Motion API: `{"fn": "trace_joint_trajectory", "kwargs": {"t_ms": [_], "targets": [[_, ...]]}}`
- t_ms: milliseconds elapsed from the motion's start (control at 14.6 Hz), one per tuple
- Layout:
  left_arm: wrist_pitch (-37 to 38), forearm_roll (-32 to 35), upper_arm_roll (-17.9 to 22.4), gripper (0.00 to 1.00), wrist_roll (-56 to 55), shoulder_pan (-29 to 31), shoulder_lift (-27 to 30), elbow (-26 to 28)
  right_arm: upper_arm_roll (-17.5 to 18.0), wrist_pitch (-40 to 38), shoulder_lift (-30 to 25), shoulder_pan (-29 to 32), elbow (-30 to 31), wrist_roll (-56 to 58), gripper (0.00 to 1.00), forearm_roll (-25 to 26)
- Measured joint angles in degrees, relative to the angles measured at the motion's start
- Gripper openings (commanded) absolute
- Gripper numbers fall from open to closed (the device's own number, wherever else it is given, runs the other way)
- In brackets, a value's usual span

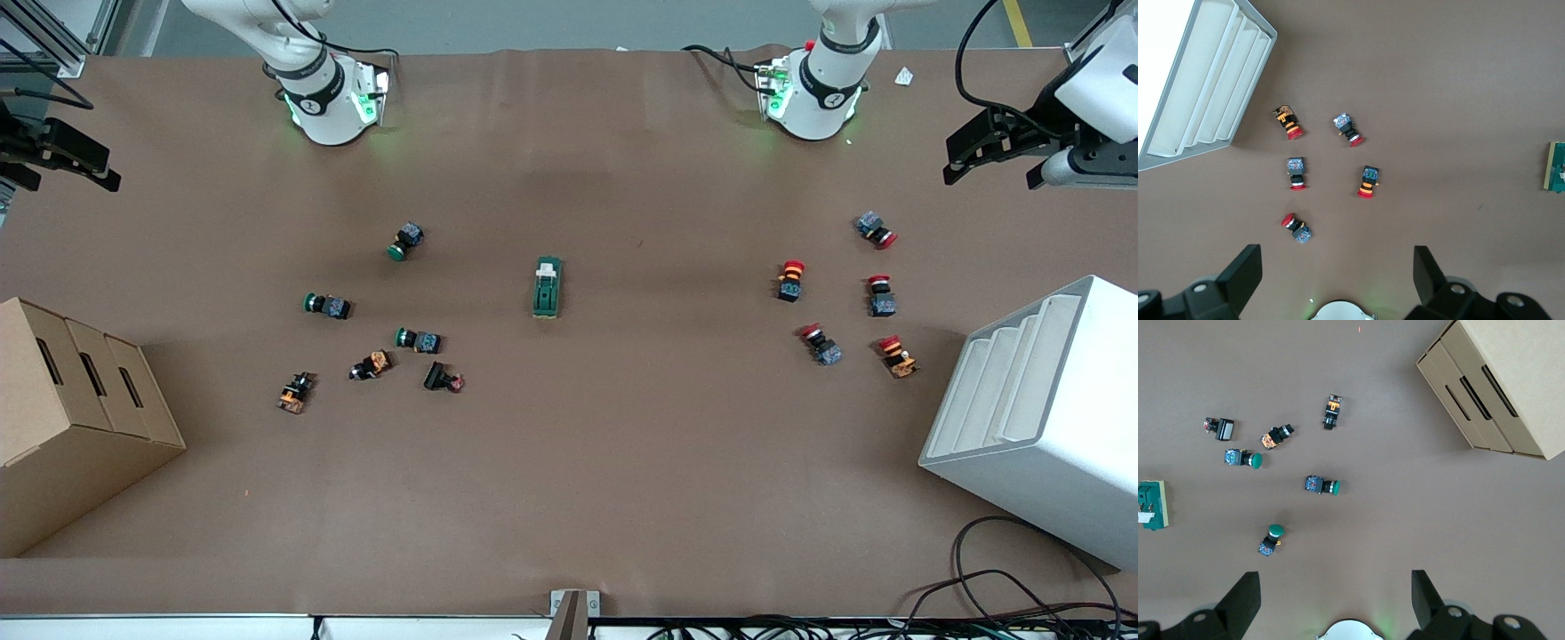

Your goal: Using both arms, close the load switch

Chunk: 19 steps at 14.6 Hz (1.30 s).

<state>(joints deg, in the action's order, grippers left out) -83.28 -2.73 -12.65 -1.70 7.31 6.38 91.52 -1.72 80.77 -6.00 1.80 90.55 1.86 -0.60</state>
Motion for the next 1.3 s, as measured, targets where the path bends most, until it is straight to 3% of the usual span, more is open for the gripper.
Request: {"fn": "trace_joint_trajectory", "kwargs": {"t_ms": [410, 546, 751, 1024, 1297], "targets": [[-0.2, 0.1, -0.6, 1.00, 0.0, -0.1, -0.8, -0.3, -0.1, 0.3, 0.0, 0.0, 0.0, 0.0, 1.00, 0.0], [-0.7, 1.4, -3.0, 1.00, 0.0, -0.2, -2.9, -1.6, -0.1, 0.4, 0.0, 0.0, -0.1, 0.0, 1.00, 0.0], [-4.7, 2.3, -10.2, 1.00, -1.9, -0.6, -7.3, -2.2, -0.1, 0.4, -0.1, 0.0, -0.2, 0.0, 1.00, 0.0], [-10.1, 3.0, -18.9, 1.00, -17.7, -4.2, -12.7, -1.1, -0.2, 0.3, -0.1, 0.1, -0.2, -0.1, 1.00, 0.0], [-18.7, 5.2, -20.1, 1.00, -34.0, -14.9, -16.0, 4.0, -0.4, 0.6, 0.0, 0.7, -0.5, -0.1, 1.00, 0.1]]}}
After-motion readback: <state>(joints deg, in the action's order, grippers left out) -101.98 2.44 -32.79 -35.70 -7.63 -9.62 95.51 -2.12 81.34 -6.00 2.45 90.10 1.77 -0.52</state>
